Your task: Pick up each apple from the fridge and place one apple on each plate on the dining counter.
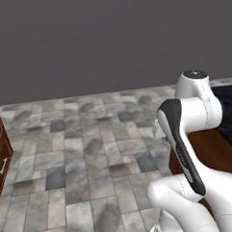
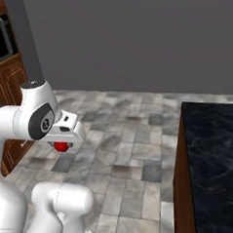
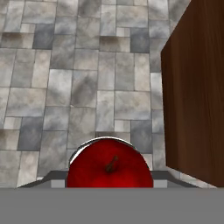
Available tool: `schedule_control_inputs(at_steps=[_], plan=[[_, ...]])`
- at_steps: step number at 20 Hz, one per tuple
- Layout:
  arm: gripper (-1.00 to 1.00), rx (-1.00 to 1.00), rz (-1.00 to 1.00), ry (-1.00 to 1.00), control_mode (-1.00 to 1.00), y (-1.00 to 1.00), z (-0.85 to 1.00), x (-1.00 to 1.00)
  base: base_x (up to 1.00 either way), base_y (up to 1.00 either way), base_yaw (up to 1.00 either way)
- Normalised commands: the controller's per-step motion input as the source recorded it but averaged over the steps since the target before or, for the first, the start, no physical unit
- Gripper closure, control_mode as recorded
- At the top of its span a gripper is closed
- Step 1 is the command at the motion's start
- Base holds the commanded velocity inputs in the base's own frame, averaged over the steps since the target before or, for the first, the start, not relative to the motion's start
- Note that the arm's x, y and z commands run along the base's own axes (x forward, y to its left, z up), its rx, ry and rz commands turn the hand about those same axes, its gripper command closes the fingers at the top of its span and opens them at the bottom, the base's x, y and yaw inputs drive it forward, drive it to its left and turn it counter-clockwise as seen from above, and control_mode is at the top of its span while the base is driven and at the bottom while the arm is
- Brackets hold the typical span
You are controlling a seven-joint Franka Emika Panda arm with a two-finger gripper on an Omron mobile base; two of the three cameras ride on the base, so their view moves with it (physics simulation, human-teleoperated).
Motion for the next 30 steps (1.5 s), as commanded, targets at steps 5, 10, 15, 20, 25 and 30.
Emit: schedule_control_inputs(at_steps=[5,10,15,20,25,30], plan=[[1.0,0.0,0.0,0.0,1.0,0.0,0.0,0.0,1.0,-0.01,-0.01],[1.0,0.0,0.0,0.0,1.0,0.0,0.0,0.0,1.0,0.0,-0.16],[1.0,0.0,0.0,0.0,1.0,0.0,0.0,0.0,1.0,0.3,-0.28],[1.0,0.0,0.0,0.0,1.0,0.0,0.0,0.0,1.0,0.38,-0.42],[1.0,0.0,0.0,0.0,1.0,0.0,0.0,0.0,0.98,0.62,-0.66],[1.0,0.0,0.0,0.0,1.0,0.0,0.0,0.0,0.9,0.64,-0.67]])
